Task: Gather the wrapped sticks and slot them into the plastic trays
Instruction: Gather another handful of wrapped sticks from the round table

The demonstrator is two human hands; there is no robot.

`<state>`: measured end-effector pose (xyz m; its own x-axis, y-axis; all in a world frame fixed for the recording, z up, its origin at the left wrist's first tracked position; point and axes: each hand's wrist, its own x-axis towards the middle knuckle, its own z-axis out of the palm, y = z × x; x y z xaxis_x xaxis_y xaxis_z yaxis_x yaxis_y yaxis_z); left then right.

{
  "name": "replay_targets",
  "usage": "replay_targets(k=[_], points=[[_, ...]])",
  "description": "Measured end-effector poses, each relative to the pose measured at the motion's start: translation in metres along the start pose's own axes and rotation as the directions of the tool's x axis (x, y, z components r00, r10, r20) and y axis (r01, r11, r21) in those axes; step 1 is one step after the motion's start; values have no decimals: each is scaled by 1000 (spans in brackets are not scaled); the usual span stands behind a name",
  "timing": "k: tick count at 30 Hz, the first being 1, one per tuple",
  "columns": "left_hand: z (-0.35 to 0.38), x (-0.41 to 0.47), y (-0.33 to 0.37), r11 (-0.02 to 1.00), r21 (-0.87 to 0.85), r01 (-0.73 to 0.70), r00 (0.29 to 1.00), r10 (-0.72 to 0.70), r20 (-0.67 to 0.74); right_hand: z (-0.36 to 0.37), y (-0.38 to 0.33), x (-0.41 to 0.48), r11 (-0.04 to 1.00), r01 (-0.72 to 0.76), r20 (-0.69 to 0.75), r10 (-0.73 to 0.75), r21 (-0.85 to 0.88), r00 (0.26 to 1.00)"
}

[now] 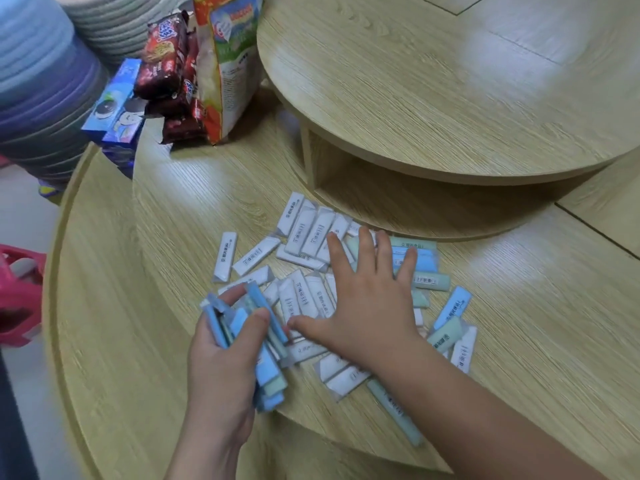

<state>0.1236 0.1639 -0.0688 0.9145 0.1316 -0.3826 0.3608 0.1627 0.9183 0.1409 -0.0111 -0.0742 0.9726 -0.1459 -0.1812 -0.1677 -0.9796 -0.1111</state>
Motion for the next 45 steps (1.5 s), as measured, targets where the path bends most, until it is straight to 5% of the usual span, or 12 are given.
replay_targets(k=[5, 13, 17, 31, 45], points=[[9, 2, 0, 998, -61, -9, 999, 11, 39, -1, 3, -5, 995, -2, -35, 6, 104, 999], [-22, 8, 12, 989, -144, -40, 999, 43, 19, 1, -9, 1, 998, -49, 47, 47, 25, 998], [-2, 8, 7, 993, -115, 28, 999, -24, 41, -2, 1, 2, 998, -59, -25, 60, 18, 998], [35, 14, 5, 991, -86, 99, 980, -82, 183, 1, 25, 19, 995, 91, -278, -79, 30, 957], [56, 22, 17, 992, -22, 122, 951, -111, 288, -14, 16, 30, 967, 253, -203, -244, 17, 948]])
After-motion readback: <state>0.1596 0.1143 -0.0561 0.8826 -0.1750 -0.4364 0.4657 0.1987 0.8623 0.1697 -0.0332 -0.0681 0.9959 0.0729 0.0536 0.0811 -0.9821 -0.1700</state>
